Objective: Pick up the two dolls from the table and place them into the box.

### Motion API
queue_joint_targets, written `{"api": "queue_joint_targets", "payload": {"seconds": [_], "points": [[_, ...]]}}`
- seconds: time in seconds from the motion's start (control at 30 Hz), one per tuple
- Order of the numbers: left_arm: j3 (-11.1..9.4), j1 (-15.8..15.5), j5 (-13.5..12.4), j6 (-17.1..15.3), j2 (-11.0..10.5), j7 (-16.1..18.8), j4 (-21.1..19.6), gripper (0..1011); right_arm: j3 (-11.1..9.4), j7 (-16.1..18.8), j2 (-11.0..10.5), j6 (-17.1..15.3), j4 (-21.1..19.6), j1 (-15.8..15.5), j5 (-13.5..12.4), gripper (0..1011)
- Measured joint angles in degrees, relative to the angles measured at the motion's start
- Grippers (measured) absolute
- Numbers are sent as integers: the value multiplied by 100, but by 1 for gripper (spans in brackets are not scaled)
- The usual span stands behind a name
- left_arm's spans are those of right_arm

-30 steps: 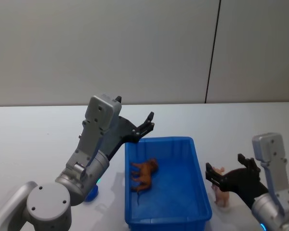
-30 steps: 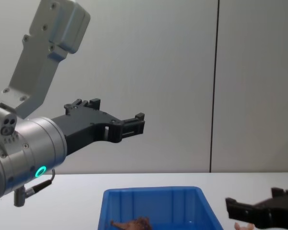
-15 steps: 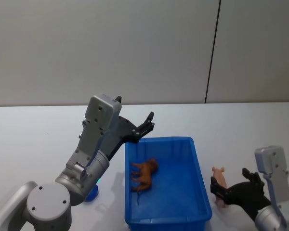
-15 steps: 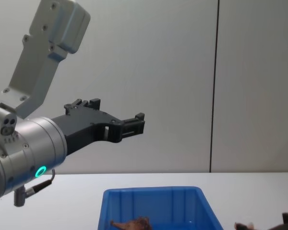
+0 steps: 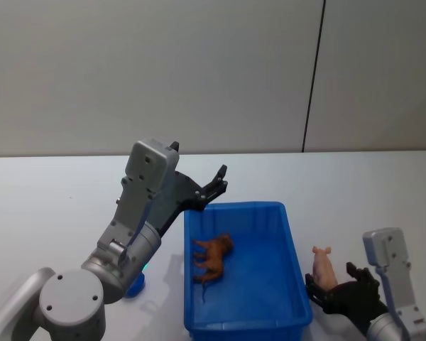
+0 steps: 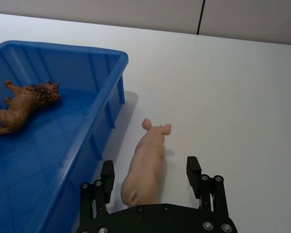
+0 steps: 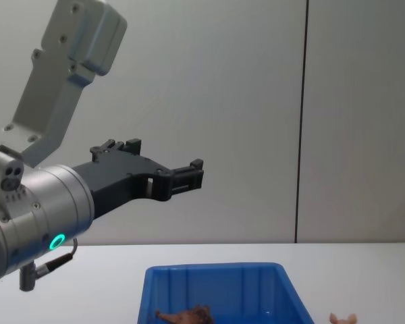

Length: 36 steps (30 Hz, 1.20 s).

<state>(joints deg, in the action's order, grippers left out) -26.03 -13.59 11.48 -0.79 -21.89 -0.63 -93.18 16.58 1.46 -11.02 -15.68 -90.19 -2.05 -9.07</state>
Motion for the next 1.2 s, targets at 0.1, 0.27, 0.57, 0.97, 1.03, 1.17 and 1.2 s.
{"api": "queue_joint_targets", "payload": {"seconds": [0.1,0.27,0.57,0.97,1.03,1.17,1.2], "points": [[0,0,0,0,0,0,0,1001,17,28,33,12,84,32,34,864],[0,0,0,0,0,0,0,1001,36,51,75,16,176,69,81,731],[0,0,0,0,0,0,0,1001,62,46,130,-38,281,112,168,445],[0,0,0,0,0,0,0,1001,49,-79,156,-41,228,108,254,381],[0,0,0,0,0,0,0,1001,47,-90,156,-8,201,103,271,381],[0,0,0,0,0,0,0,1001,40,-125,151,106,113,92,325,381],[0,0,0,0,0,0,0,1001,38,-129,149,156,79,89,347,381]]}}
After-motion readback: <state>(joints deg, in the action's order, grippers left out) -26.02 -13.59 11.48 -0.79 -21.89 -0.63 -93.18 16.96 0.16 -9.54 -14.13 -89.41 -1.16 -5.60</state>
